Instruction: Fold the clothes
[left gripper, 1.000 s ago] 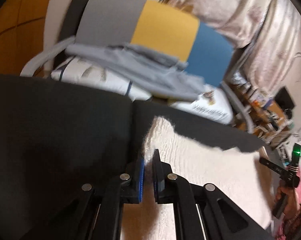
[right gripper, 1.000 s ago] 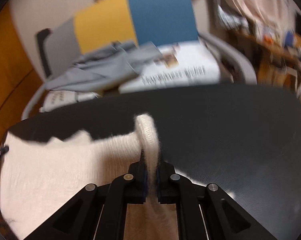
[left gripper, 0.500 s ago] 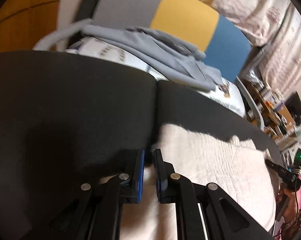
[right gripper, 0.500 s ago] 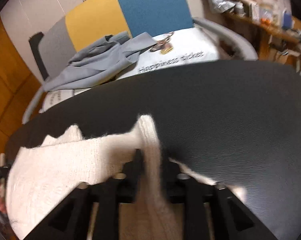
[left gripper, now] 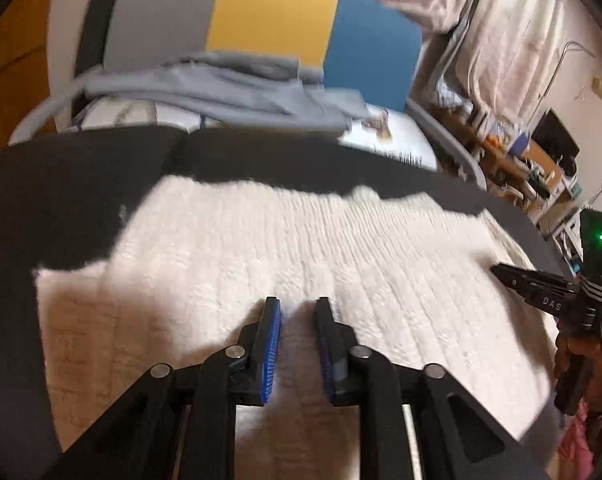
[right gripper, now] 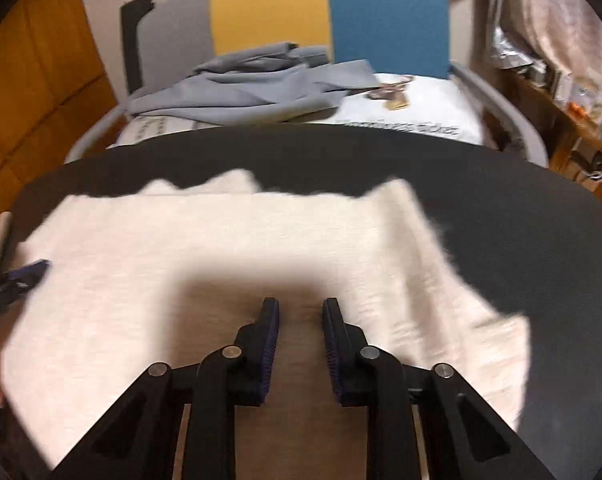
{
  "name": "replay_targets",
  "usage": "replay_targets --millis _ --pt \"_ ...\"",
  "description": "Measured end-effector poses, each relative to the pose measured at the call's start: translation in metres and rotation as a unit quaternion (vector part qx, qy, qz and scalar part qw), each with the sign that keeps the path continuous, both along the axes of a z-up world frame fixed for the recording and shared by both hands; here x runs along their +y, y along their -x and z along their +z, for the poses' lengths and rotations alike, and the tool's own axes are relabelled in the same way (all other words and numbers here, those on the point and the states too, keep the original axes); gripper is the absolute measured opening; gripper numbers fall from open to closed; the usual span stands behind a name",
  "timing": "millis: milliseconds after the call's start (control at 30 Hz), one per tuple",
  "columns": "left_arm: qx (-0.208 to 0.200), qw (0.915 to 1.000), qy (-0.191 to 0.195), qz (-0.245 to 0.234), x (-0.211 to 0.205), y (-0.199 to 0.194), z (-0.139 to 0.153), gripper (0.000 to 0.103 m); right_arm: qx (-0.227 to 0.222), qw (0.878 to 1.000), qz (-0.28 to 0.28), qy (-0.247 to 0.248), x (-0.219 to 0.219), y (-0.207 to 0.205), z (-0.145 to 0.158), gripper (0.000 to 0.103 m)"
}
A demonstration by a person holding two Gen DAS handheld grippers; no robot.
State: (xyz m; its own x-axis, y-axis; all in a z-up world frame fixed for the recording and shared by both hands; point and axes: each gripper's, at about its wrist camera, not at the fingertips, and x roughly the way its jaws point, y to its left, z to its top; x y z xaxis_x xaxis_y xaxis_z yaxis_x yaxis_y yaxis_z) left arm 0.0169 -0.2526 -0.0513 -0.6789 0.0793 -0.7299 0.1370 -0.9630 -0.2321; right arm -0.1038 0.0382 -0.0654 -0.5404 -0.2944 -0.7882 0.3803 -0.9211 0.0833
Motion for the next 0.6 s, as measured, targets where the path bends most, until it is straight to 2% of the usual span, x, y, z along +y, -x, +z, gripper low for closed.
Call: replay_targets --millis 33,100,200,233,300,367,433,500,567,600 --pt "0.005 1.0 0.006 -0.001 -0.001 -0.001 -0.002 0.019 -0.004 1.0 -0.004 -0.009 0.0 0.002 -0.006 0.019" --pt "0.016 0.9997 0.018 -0.008 0.0 -0.002 -0.005 0.02 -0.007 0.999 -0.044 -0.001 0.02 0.012 -0.013 0.009" --pt "0.015 0.9995 0.021 -0.016 -0.001 0.0 -0.005 0.02 -0.016 0.998 -0.044 0.036 0.03 0.014 -0.01 0.009" --pt "0.014 0.999 0.033 -0.025 -0.001 0.001 -0.005 0.02 -0.016 0.998 -0.044 0.044 0.031 0.01 -0.003 0.012" --pt "0.016 0.9977 0.055 -0.036 -0.002 -0.008 -0.002 0.02 0.003 0.995 -0.045 0.091 0.046 -0.009 0.019 0.015" --pt "0.018 0.9971 0.066 -0.034 -0.009 -0.016 -0.001 0.02 0.008 0.994 -0.02 0.105 0.051 -0.033 0.033 0.015" --pt "0.02 0.9964 0.077 -0.03 -0.02 -0.023 -0.002 0.02 -0.023 0.994 0.01 0.104 0.045 -0.047 0.026 0.015" --pt "0.021 0.9953 0.09 -0.029 -0.033 -0.032 -0.004 0.02 -0.058 0.992 0.019 0.109 0.043 -0.058 0.005 0.015" --pt "0.006 0.997 0.075 -0.018 -0.047 -0.035 -0.002 0.02 -0.08 0.989 0.017 0.121 0.04 -0.067 -0.015 0.015" --pt "-0.005 0.9975 0.07 -0.009 -0.052 -0.036 0.001 0.019 -0.084 0.986 0.017 0.143 0.041 -0.07 -0.016 0.015"
